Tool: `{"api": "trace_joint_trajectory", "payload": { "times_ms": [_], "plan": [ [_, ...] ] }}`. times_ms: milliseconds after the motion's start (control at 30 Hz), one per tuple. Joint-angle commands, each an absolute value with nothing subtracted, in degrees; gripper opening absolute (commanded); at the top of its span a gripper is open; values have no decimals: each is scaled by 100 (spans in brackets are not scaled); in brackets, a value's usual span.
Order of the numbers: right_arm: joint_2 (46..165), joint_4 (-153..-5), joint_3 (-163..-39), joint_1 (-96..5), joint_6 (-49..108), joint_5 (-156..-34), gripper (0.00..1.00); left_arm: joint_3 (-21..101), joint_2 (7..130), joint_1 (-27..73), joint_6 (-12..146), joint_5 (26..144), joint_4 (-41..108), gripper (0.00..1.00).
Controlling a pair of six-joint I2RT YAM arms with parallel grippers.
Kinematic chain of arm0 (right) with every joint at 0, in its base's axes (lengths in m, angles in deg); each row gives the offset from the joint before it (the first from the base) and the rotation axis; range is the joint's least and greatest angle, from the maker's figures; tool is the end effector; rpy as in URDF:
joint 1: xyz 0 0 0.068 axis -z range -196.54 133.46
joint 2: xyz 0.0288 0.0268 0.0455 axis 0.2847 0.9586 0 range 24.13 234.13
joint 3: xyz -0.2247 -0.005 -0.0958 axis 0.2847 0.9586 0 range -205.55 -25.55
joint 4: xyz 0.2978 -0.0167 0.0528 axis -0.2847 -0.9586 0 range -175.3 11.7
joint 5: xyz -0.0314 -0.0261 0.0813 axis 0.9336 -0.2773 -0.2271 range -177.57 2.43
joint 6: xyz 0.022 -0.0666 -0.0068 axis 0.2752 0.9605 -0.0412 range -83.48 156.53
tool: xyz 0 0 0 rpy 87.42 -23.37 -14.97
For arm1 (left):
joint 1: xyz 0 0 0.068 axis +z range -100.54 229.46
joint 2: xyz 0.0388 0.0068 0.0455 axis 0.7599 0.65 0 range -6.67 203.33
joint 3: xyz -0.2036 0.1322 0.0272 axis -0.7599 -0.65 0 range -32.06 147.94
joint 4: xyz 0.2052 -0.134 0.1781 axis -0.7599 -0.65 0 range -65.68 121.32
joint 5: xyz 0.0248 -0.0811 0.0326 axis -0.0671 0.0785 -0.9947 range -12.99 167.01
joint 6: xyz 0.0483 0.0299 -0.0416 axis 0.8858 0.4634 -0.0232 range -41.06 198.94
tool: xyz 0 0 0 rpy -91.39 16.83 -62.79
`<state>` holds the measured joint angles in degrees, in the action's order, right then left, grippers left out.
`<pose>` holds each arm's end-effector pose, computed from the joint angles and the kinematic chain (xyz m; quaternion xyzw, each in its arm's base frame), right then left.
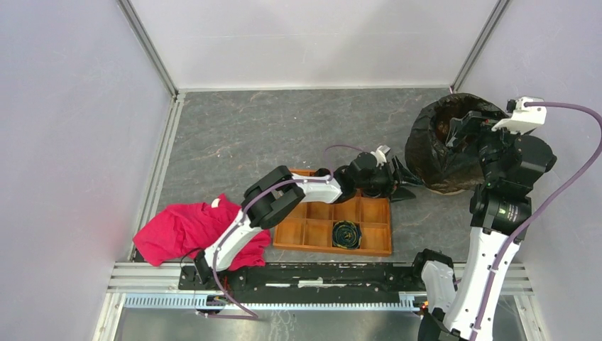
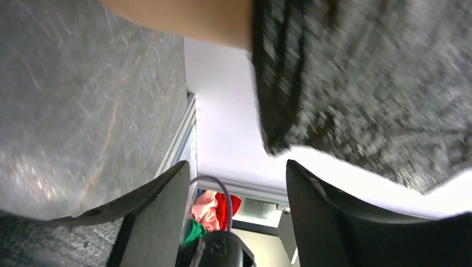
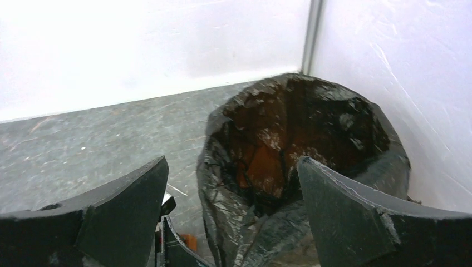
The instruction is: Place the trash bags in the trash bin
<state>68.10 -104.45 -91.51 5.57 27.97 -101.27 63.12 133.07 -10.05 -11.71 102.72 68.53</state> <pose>0.2148 -0.0726 0.4306 0.1139 0.7227 0.0070 0.6817 0.2687 -0.5053 0.0890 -0.0550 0.7447 -0.6651 0.0043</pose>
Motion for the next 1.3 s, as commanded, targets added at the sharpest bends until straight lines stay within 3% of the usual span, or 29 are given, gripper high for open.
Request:
{"api": "trace_joint_trajectory", "payload": {
  "times_ms": [0,267,400,467,700,833,1267],
  "plan": [
    [6872,-10347,-9436,534,2894,-11086,98,5674,12070,-920,-576,10495,6751,73],
    [6824,-10016,-9268,73,3105,-11404,98,4808,10001,-750,1620,10494,4881,78],
    [6818,-10100,-9562,-405,3330,-11229,98,4123,8504,-444,2745,10037,3874,99],
    [6795,-10118,-9704,-676,3439,-11225,98,4027,7731,-338,3484,9678,3140,100],
    [6353,-10375,-9946,-1990,4235,-10120,98,5559,5858,-328,5986,7202,265,100],
    [6232,-10503,-10024,-2414,4504,-9461,98,6199,5241,-328,6402,6235,146,100],
    [5387,-9057,-9265,-2455,3801,-8740,98,6542,4802,-326,6746,5556,205,100]
  ]
}}
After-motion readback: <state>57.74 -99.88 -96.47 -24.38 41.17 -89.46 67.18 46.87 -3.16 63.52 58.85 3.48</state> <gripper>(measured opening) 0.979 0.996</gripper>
